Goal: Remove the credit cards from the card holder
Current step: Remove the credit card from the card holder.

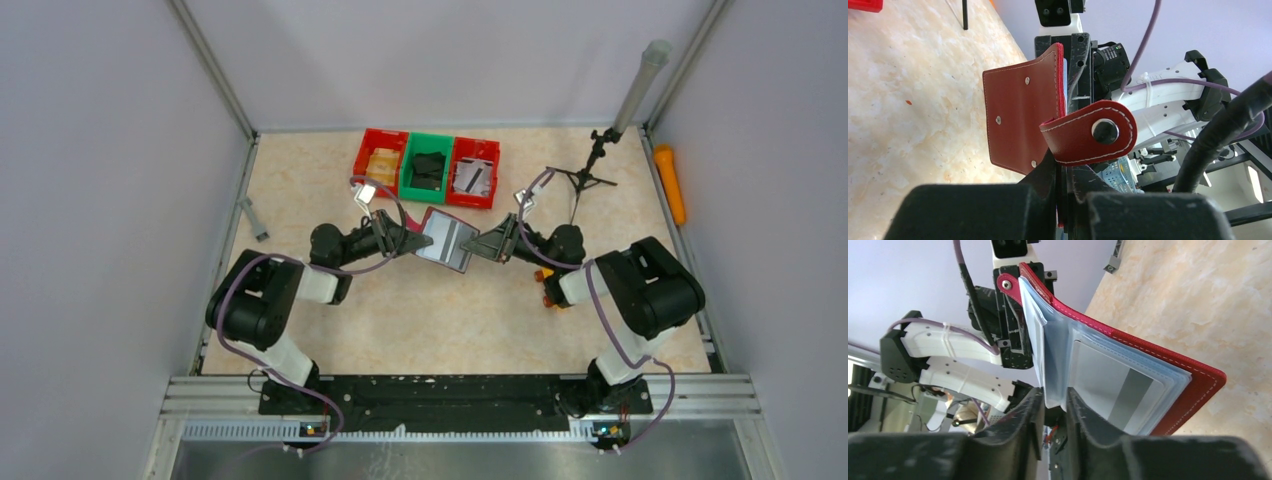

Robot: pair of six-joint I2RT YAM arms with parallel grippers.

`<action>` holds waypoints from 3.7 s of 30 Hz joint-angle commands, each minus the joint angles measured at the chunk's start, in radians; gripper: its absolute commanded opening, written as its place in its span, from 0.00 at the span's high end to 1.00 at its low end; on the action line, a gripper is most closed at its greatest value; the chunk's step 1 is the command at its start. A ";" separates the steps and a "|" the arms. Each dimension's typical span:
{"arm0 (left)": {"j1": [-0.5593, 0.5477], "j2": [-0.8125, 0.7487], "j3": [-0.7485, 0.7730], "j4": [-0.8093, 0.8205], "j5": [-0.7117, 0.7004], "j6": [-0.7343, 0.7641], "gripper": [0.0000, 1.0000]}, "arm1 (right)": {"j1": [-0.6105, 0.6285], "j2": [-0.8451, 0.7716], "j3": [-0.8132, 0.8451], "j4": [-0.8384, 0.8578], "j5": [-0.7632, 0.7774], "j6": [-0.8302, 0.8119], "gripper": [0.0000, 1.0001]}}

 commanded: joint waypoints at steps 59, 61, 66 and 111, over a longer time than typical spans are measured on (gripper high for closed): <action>-0.006 -0.011 0.015 0.028 0.021 0.024 0.94 | -0.011 0.076 -0.003 0.240 -0.032 0.071 1.00; -0.006 -0.006 0.013 0.034 0.020 0.019 1.00 | -0.011 0.078 -0.003 0.244 -0.033 0.072 0.96; -0.012 0.033 0.020 0.106 0.028 -0.031 1.00 | 0.006 0.081 0.001 0.239 -0.031 0.067 0.71; -0.049 -0.043 0.066 -0.277 -0.012 0.194 0.74 | 0.039 0.107 0.023 0.283 -0.052 0.091 0.87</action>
